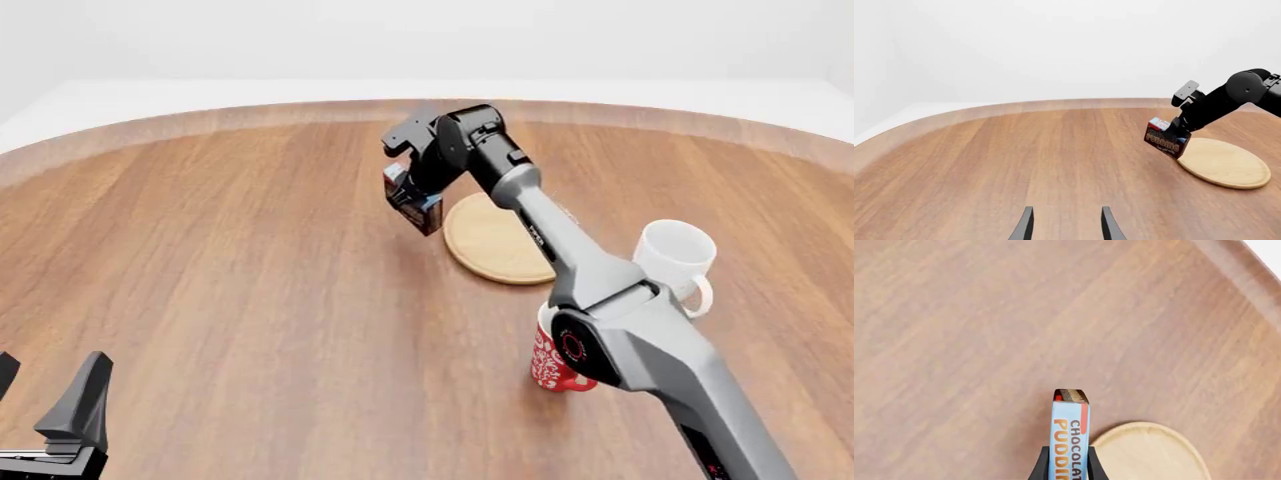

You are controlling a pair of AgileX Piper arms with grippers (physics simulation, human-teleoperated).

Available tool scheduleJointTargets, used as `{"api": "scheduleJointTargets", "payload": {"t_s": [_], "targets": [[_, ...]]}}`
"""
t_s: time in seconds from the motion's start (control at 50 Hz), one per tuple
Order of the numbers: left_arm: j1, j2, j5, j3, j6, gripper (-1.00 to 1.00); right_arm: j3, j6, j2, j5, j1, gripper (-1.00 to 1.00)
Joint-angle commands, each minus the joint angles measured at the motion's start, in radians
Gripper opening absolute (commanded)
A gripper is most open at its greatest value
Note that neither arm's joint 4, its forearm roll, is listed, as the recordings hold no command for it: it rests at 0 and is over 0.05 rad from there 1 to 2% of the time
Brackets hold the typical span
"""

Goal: Put the chocolate pudding to the left of the plate.

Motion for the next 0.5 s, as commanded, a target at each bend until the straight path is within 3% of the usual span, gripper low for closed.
{"api": "scheduleJointTargets", "payload": {"t_s": [0.02,0.5], "targets": [[0.0,0.0,0.0,0.0,0.0,1.0,-0.002,0.013,0.006,0.001,-0.002,-1.0],[0.0,0.0,0.0,0.0,0.0,1.0,-0.002,0.015,0.025,0.014,0.014,-1.0]]}}
